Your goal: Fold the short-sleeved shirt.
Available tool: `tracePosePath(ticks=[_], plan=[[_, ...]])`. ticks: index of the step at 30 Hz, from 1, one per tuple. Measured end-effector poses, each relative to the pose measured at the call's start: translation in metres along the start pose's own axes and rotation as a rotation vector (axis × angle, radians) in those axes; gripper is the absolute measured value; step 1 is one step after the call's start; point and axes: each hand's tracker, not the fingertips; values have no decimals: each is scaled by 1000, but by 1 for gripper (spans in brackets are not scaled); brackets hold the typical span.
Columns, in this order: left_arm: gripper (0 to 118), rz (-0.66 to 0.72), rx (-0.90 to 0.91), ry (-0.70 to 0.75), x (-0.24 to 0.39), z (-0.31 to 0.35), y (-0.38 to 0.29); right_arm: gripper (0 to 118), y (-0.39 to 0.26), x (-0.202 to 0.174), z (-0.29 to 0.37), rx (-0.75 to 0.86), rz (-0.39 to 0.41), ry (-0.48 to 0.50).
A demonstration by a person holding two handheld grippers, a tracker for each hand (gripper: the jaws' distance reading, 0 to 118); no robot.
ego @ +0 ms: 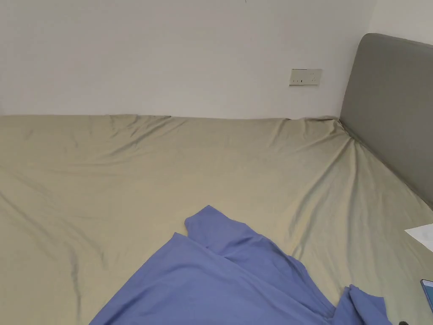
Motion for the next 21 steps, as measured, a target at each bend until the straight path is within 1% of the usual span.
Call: tracePosePath(ticks=[1, 2, 3, 4, 5, 6, 7, 8, 9, 10, 11, 12, 13, 14, 16, 19, 21], plan=[[117, -18, 32, -7, 15, 12, 6, 118, 8, -14, 16, 37, 13, 21], [113, -25, 95, -5, 31, 28, 11, 118, 10, -29, 35, 93, -18, 27], [98, -26, 138, -32, 44, 42, 14, 106, 10, -42, 51, 120, -43, 54], [80, -21, 163, -58, 54, 49, 14, 89, 9, -51, 63, 146, -26, 101], [50, -15, 172, -71, 65, 58, 14, 65, 6, -61, 71, 165, -21, 136], [3, -22, 168, -65, 75, 63, 11, 21, 4, -70, 79, 148, -12, 124], [0, -24, 163, -63, 83, 67, 9, 2, 1, -78, 85, 152, -5, 108], [0, -48, 150, -52, 80, 64, -4, 1, -3, -84, 92, 156, -4, 79], [0, -76, 146, -5, 84, 68, -7, 0, -8, -85, 94, 165, -15, 76], [0, -47, 137, -37, 83, 70, -8, 0, -9, -83, 95, 155, -30, 106], [0, 9, 125, -113, 81, 72, -11, 0, -9, -84, 95, 123, -52, 142], [0, 15, 120, -92, 87, 72, -10, 0, -9, -85, 95, 124, -50, 118], [0, -6, 114, -72, 89, 72, -12, 0, -10, -84, 95, 117, -37, 121], [0, -26, 108, -78, 87, 71, -13, 0, -10, -84, 94, 107, -12, 122], [0, -34, 101, -78, 92, 70, -12, 0, -9, -83, 95, 119, -2, 103], [0, 28, 89, -98, 86, 60, -11, 0, -7, -78, 94, 113, -4, 93], [0, 52, 49, -155, 87, 41, -3, 0, -6, -75, 94, 101, -13, 87]])
